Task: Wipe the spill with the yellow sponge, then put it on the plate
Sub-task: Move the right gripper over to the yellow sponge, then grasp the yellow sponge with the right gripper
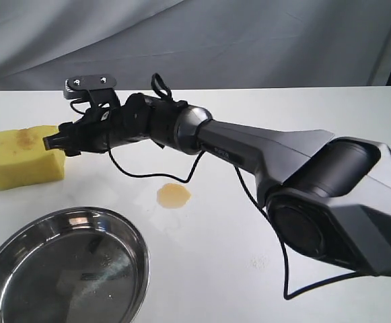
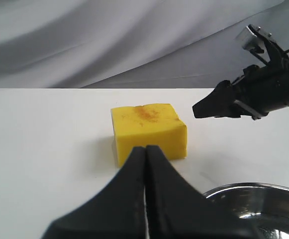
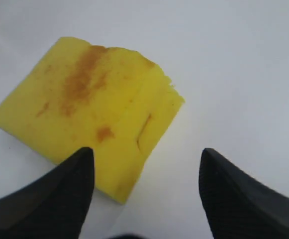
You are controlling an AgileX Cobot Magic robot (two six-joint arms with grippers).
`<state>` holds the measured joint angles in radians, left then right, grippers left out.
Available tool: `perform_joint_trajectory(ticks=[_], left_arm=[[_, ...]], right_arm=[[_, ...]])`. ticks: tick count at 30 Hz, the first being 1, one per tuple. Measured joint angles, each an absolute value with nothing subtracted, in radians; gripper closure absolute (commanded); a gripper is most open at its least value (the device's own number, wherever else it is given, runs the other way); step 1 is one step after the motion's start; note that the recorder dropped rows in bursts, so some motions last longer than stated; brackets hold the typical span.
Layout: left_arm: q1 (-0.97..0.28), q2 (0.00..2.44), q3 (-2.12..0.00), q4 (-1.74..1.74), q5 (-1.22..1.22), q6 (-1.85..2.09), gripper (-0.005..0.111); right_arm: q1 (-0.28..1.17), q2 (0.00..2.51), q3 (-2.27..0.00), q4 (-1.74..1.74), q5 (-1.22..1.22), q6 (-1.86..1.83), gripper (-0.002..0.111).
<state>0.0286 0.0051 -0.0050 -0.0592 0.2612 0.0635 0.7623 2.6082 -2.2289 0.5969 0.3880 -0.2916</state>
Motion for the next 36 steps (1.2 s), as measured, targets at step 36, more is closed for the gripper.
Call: perform_joint_trajectory(ticks=[36], left_arm=[[0.029, 0.003, -0.005, -0.059, 0.261, 0.064, 0.107]], right_arm=[[0.808, 2.789, -2.567, 0.494, 0.549, -0.263, 0.057]])
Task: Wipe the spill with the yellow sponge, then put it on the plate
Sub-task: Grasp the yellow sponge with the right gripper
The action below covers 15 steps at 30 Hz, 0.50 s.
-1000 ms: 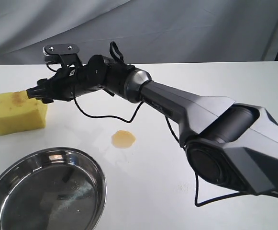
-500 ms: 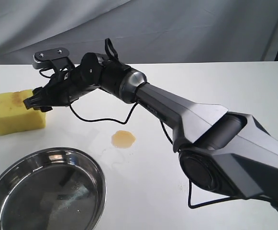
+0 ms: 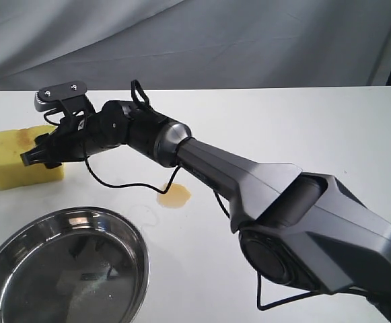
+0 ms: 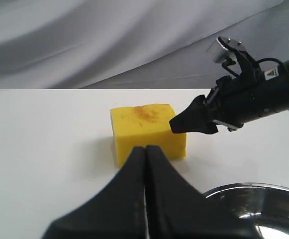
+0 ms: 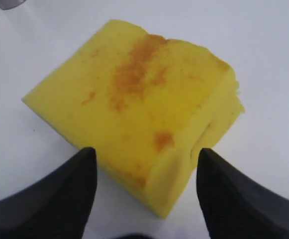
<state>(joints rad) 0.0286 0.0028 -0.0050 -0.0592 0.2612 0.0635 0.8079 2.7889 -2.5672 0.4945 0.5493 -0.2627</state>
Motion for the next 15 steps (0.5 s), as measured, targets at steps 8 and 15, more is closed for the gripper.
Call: perform_joint_trajectory(ticks=[8, 15], left_arm=[[0.029, 0.003, -0.005, -0.059, 0.261, 0.064, 0.107], [0.029, 0.003, -0.005, -0.059, 0.261, 0.064, 0.107]], right_arm=[[0.81, 2.797, -2.567, 0.465, 0.536, -0.279, 0.073], [0.826, 2.797, -2.567, 0.463, 0.479, -0.299, 0.102]])
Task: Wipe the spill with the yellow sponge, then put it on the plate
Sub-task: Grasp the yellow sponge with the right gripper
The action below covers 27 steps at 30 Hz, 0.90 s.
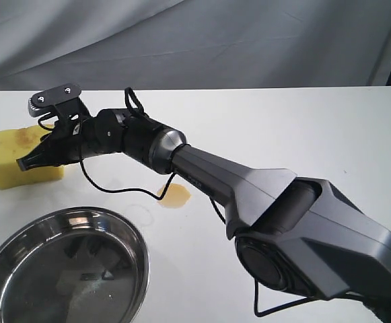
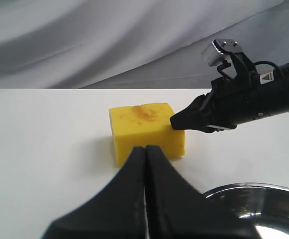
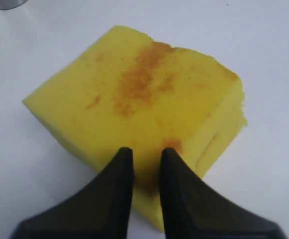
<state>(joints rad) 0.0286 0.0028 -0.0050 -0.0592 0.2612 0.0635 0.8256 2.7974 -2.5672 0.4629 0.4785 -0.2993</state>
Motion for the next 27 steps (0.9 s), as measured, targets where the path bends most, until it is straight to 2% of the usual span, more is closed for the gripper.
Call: perform_joint_trajectory(ticks=[2, 13, 27], left_arm=[[0.029, 0.003, -0.005, -0.059, 0.261, 0.064, 0.107], [0.029, 0.003, -0.005, -0.059, 0.261, 0.064, 0.107], [0.029, 0.003, -0.005, -0.059, 0.261, 0.064, 0.107]], right_arm=[[0.83, 2.797, -2.567, 0.463, 0.476, -0.312, 0.108], [0.836, 2.797, -2.567, 0.461, 0.486, -0.387, 0.108], [0.78, 2.708, -2.567, 0.347, 0.751, -0.389, 0.108]])
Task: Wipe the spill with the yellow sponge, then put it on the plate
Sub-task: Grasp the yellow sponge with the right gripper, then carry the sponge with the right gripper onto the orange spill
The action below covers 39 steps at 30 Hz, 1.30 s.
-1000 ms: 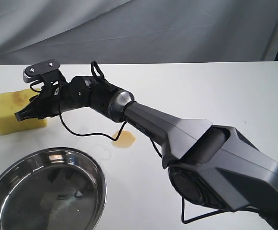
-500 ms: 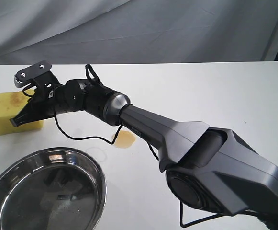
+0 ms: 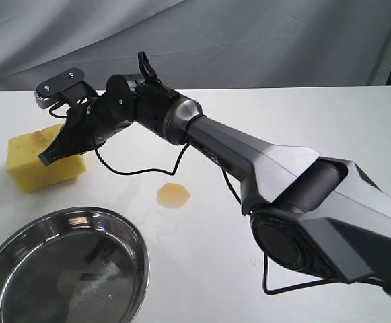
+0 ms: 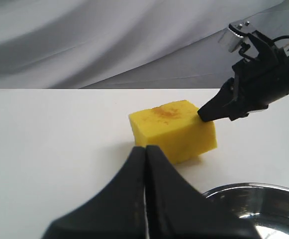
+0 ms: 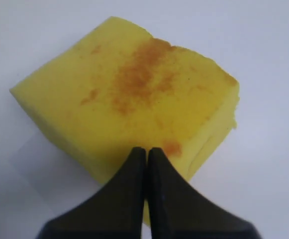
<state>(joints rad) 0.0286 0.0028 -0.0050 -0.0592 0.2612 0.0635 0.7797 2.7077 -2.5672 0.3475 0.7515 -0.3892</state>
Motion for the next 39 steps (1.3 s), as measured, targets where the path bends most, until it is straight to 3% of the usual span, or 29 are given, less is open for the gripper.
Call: perform_joint_trajectory(ticks=[8, 15, 26, 32, 39], left_arm=[[0.029, 0.003, -0.005, -0.059, 0.261, 0.064, 0.107], [0.029, 0.003, -0.005, -0.059, 0.261, 0.064, 0.107], [0.029, 0.003, -0.005, -0.059, 0.261, 0.064, 0.107], [0.029, 0.003, -0.005, -0.059, 0.261, 0.064, 0.107], [0.029, 0.003, -0.005, -0.059, 0.261, 0.064, 0.107]], right_arm=[[0.778, 2.665, -2.567, 0.209, 0.974, -0.361, 0.108], [0.667, 2.597, -2.567, 0.227, 1.186, -0.302, 0.108], [0.561, 2.457, -2.455, 0.241, 1.221, -0.325, 0.108], [0.533, 2.362, -2.301, 0.241, 1.219, -0.332, 0.108], [0.524, 2.212, -1.955, 0.3, 1.116, -0.377, 0.108]])
